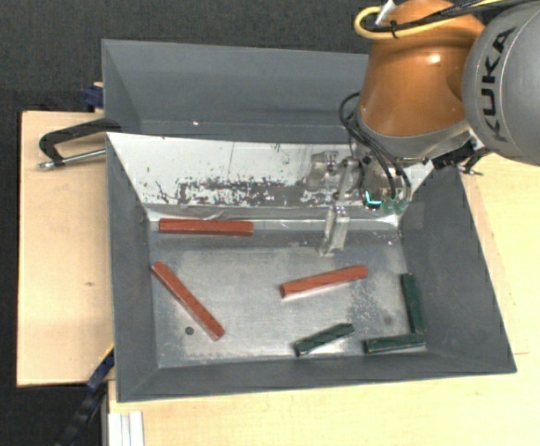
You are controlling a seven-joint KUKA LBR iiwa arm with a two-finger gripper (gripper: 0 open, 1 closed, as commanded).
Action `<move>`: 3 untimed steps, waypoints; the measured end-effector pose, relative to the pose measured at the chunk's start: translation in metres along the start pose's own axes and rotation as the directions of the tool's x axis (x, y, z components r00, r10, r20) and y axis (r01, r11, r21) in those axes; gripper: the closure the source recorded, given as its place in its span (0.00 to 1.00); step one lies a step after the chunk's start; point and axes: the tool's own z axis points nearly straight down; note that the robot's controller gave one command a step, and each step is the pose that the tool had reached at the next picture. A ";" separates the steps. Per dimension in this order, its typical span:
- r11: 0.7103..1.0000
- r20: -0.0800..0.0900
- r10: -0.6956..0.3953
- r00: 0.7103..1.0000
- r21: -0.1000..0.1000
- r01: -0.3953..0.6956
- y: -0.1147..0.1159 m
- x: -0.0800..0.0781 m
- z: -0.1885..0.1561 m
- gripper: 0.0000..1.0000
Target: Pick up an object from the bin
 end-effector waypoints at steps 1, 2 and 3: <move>1.000 0.009 0.001 1.000 -0.001 -0.001 0.000 -0.001 -0.005 0.00; 1.000 0.014 0.006 1.000 -0.001 -0.006 -0.033 0.016 0.048 0.00; 0.991 0.005 -0.135 0.991 0.002 0.135 -0.038 0.033 0.081 0.00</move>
Offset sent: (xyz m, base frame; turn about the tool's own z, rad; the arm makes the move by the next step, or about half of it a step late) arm -0.0402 -0.0765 -0.1144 0.0174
